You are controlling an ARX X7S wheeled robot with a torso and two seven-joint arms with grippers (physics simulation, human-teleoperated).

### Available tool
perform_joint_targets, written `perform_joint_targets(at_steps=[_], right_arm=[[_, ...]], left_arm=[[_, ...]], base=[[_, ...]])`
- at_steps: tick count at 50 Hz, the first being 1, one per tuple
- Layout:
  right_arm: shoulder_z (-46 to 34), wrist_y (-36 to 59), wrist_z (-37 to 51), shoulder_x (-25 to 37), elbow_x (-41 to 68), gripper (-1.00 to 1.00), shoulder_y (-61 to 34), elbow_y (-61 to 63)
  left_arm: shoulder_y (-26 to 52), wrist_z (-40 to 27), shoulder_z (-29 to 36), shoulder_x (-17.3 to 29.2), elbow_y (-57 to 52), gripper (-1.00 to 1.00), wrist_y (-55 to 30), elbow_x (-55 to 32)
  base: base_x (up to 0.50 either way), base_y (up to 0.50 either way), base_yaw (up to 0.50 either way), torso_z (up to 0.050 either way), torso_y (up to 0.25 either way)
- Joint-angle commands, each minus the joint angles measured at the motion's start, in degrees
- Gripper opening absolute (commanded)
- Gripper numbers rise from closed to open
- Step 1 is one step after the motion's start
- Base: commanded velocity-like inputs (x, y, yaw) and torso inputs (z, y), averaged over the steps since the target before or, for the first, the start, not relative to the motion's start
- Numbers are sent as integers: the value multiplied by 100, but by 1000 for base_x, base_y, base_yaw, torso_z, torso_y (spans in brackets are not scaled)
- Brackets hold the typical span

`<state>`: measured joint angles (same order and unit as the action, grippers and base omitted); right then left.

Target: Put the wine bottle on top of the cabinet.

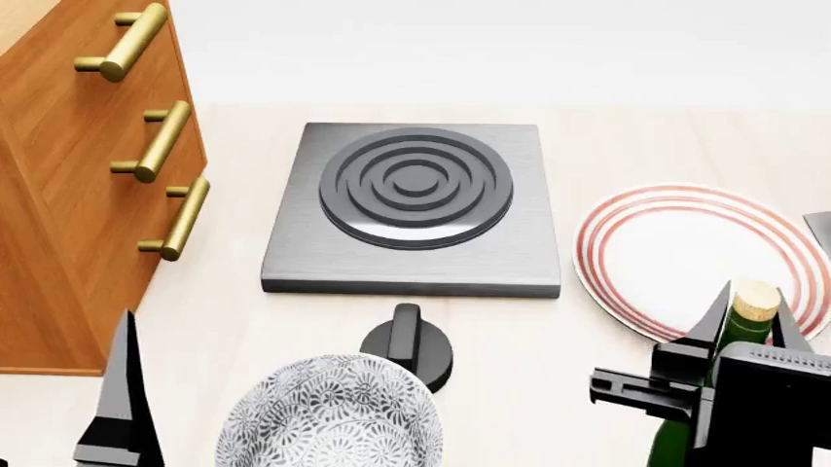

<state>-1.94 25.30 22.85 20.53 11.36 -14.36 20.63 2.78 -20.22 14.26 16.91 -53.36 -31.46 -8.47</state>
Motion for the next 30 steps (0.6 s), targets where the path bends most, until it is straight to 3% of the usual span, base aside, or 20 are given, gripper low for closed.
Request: perform_joint_targets(at_steps=[1,17,30], right_arm=[[15,-26,30,0,7,-100,67,-65],[34,-46,25,29,60,-100,35,-13],[48,970,-44,287,357,-100,-671,817]], left_arm=[[4,-32,34,24,-3,100,1,-13],[67,-58,67,53,5,100,-83,-70],[72,-85,102,76,25,100,-82,-97]], base=[[0,0,0,0,0],[0,0,0,0,0],[0,0,0,0,0]])
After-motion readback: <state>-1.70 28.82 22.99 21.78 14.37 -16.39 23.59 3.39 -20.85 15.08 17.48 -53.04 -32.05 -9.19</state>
